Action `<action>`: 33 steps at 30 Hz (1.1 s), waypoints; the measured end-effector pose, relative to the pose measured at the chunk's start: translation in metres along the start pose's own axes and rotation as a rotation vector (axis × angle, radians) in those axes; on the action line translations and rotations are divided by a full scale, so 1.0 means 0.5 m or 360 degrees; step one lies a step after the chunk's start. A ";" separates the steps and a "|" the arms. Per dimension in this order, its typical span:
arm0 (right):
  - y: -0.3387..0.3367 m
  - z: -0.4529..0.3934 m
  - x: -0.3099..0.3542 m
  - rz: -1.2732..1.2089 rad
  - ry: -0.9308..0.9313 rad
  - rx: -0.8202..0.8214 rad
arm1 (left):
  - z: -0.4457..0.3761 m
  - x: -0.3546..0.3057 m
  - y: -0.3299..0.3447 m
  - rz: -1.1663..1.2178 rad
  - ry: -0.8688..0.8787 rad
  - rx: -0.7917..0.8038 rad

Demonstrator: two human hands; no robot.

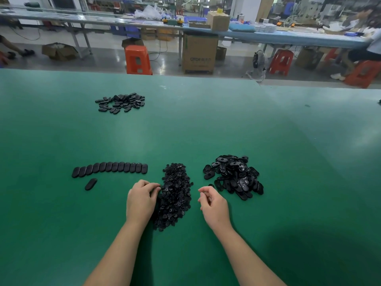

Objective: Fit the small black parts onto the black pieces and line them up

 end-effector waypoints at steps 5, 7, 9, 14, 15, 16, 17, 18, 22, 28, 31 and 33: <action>0.006 0.004 0.011 0.0314 -0.0172 0.0113 | 0.003 0.001 -0.002 -0.0026 0.0018 -0.0026; 0.004 0.002 0.020 0.0494 -0.0243 0.0172 | 0.004 0.001 -0.003 -0.0019 0.0016 -0.0035; -0.008 -0.008 0.026 0.0690 -0.0216 0.0180 | 0.003 0.000 -0.003 -0.0013 0.0014 -0.0038; -0.057 -0.040 0.030 0.1150 -0.0005 0.0276 | 0.004 -0.001 -0.002 -0.0011 0.0000 -0.0039; -0.061 -0.041 0.029 0.1192 0.0002 0.0328 | 0.004 -0.001 -0.001 -0.0011 0.0002 -0.0040; -0.064 -0.041 0.026 0.1220 0.0002 0.0371 | 0.004 -0.001 -0.001 -0.0010 0.0002 -0.0040; -0.065 -0.038 0.023 0.1232 -0.0008 0.0404 | 0.004 -0.001 -0.001 -0.0010 0.0002 -0.0038; -0.063 -0.035 0.020 0.1227 -0.0029 0.0427 | 0.005 -0.001 -0.001 -0.0013 0.0002 -0.0039; -0.051 -0.024 0.020 0.1174 -0.0117 0.0453 | 0.006 0.000 -0.001 -0.0021 0.0013 -0.0049; -0.055 -0.033 0.023 0.1131 -0.0024 0.0340 | 0.009 -0.003 -0.003 -0.0011 0.0024 -0.0061; -0.053 -0.042 0.017 0.1184 0.0040 0.0410 | 0.010 -0.003 -0.004 -0.0009 0.0041 -0.0060; -0.052 -0.046 0.014 0.1216 0.0052 0.0436 | 0.010 -0.003 -0.004 -0.0011 0.0032 -0.0045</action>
Point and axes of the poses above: each hand's wrist, its own z-axis away from the middle knuckle, its own y-axis out of the palm, x = y × z, the point moved 1 cm from there along -z, towards the middle knuckle, and after that the axes turned 14 degrees about -y, right-handed, at the moved point
